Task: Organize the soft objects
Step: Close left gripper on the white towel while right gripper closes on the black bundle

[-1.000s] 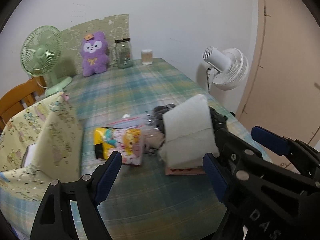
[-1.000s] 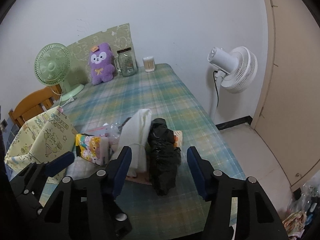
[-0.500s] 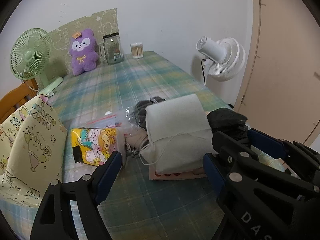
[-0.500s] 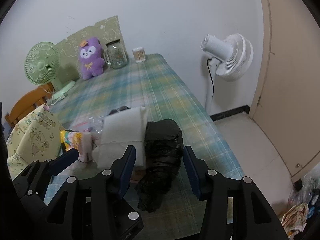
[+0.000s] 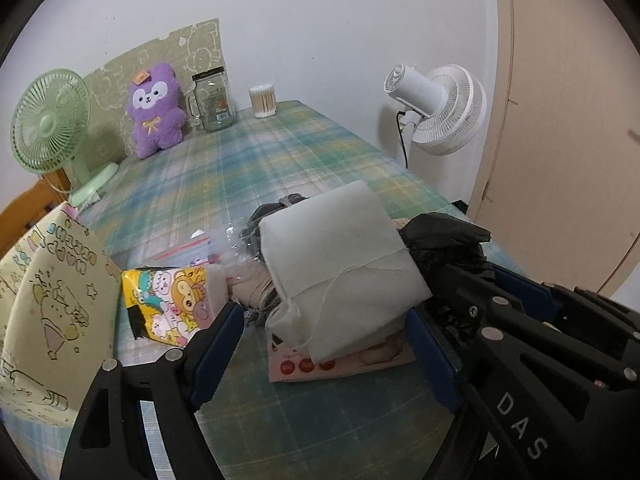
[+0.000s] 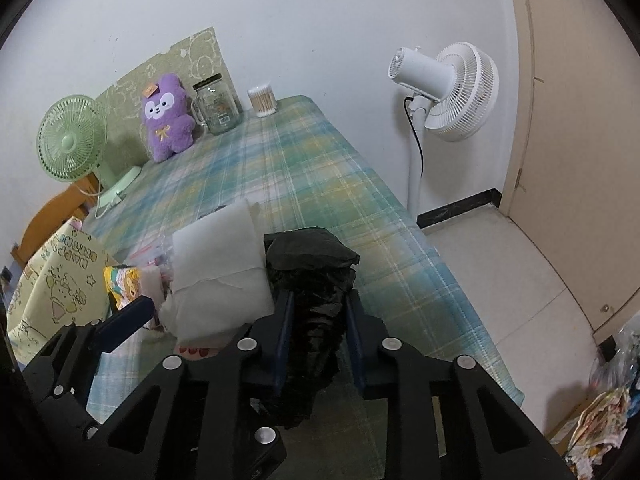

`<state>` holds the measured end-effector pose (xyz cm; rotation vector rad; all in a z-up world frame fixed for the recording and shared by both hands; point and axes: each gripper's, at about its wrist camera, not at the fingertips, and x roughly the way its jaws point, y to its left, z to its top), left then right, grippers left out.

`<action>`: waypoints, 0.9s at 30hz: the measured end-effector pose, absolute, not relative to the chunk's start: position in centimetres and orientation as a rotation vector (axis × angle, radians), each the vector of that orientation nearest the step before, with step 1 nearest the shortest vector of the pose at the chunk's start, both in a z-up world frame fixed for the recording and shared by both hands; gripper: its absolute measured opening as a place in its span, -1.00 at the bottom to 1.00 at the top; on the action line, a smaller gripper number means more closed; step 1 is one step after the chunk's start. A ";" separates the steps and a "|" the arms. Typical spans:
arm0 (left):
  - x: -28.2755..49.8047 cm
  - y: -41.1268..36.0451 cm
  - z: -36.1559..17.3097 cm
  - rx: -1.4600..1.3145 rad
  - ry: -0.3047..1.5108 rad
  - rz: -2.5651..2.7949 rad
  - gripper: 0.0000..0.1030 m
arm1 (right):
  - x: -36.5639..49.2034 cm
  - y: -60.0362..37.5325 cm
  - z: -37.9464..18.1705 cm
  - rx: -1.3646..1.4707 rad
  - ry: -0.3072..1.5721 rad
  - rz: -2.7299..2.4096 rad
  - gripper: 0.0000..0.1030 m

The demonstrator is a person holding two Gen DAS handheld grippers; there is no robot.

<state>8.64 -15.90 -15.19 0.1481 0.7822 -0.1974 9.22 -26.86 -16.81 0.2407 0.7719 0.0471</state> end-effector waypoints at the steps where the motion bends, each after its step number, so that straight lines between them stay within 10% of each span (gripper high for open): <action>1: 8.7 -16.0 -15.1 0.146 0.778 -0.201 0.54 | 9.3 -26.9 -16.7 0.239 0.771 0.049 -0.51; 14: 8.9 -15.5 -15.0 0.114 0.765 -0.220 -0.52 | 9.5 -26.2 -16.4 0.225 0.767 0.063 -0.53; 27: 7.9 -13.8 -12.3 0.082 0.720 -0.220 -0.59 | 8.4 -24.5 -13.3 0.182 0.715 0.055 -0.54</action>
